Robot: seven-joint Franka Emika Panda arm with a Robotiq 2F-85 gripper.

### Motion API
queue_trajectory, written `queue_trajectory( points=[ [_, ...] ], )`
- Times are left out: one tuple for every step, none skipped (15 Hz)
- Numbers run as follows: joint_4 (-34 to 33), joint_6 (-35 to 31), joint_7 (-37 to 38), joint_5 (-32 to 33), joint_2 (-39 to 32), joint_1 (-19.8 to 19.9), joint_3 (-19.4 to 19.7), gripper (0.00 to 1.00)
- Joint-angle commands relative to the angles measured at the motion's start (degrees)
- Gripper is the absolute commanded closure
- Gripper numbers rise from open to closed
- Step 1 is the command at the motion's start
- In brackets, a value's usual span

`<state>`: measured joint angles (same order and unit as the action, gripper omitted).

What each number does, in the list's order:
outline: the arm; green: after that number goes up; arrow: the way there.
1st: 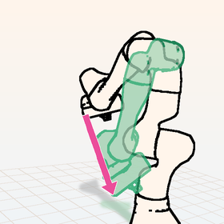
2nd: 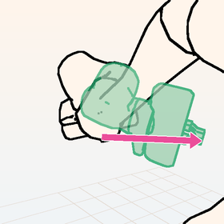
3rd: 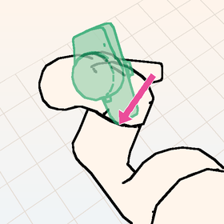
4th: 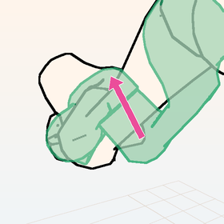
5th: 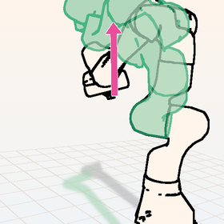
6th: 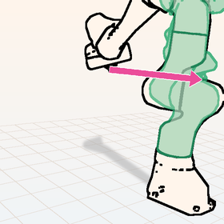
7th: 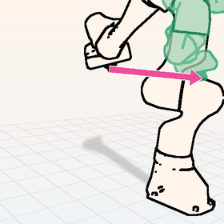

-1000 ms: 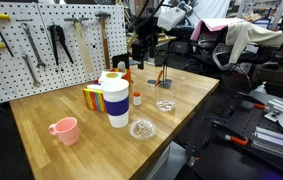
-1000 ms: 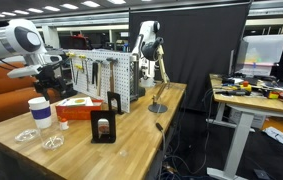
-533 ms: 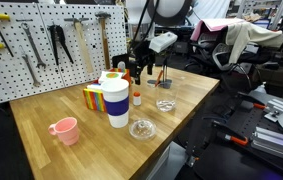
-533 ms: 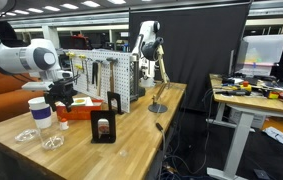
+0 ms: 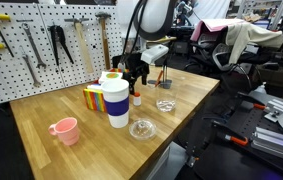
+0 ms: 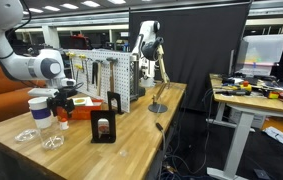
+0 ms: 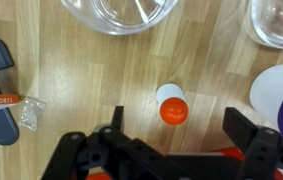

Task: Put the white and red shaker in the glass container

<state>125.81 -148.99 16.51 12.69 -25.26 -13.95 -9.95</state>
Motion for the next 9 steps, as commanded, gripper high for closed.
queue_trajectory(
  points=[
    [-2.22,0.71,-2.37,-1.57,-2.44,-1.52,1.64,0.0],
    [-2.42,0.8,-2.54,-1.44,-3.07,-1.7,1.98,0.0],
    [-2.72,0.83,-2.68,-1.32,-3.7,-1.84,2.3,0.0],
    [-2.99,0.75,-2.87,-1.39,-4.33,-1.9,2.55,0.0],
    [-3.47,0.76,-3.19,-1.71,-4.98,-1.83,2.58,0.0],
    [-3.93,0.81,-3.31,-1.75,-5.62,-1.89,2.74,0.0],
    [-4.5,0.88,-3.47,-1.81,-6.24,-1.91,2.83,0.01],
    [-5.08,0.71,-3.67,-1.97,-6.89,-1.85,2.85,0.05],
    [-5.54,0.7,-3.8,-2.12,-7.38,-1.82,2.88,0.15]
  ],
)
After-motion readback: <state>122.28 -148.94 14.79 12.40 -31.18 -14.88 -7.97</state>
